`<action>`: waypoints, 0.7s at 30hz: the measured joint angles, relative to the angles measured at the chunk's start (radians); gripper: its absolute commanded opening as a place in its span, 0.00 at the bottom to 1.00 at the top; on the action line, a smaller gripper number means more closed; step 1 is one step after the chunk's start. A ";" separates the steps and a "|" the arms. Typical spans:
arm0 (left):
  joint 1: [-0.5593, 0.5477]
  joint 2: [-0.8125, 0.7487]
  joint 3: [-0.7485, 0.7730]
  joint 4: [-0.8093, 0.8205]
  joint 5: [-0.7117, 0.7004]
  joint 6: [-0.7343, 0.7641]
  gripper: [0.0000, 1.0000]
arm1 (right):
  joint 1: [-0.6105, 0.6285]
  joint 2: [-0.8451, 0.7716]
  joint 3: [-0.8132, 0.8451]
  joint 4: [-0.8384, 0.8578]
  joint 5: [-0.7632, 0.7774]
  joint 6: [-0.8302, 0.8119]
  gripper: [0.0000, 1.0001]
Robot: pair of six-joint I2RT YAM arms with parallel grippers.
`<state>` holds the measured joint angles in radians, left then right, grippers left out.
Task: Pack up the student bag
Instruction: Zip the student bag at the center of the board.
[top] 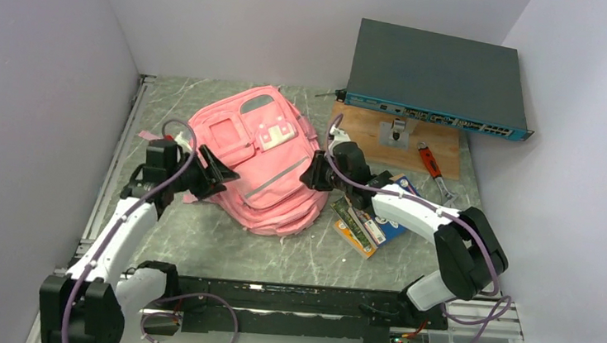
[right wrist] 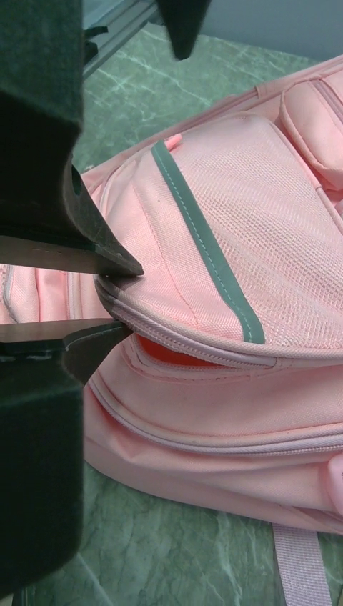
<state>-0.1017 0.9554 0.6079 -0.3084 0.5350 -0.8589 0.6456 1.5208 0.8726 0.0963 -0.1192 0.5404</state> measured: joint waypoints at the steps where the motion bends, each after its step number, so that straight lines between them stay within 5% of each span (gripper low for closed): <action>1: 0.026 0.016 0.024 -0.016 -0.009 0.016 0.64 | 0.005 -0.005 0.000 -0.007 0.012 -0.009 0.33; 6: 0.076 0.204 0.111 -0.026 0.003 0.079 0.49 | 0.032 -0.019 0.014 -0.065 0.078 -0.037 0.46; 14: 0.076 0.328 0.076 0.009 0.040 0.091 0.50 | 0.278 -0.064 0.069 -0.240 0.324 -0.060 0.58; 21: 0.076 0.328 0.075 0.021 0.040 0.124 0.54 | 0.447 -0.017 0.129 -0.230 0.424 0.143 0.62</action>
<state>-0.0257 1.2835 0.6827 -0.2878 0.5747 -0.7345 1.0927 1.5040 1.0019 -0.1341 0.3050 0.6838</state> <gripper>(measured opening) 0.511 0.598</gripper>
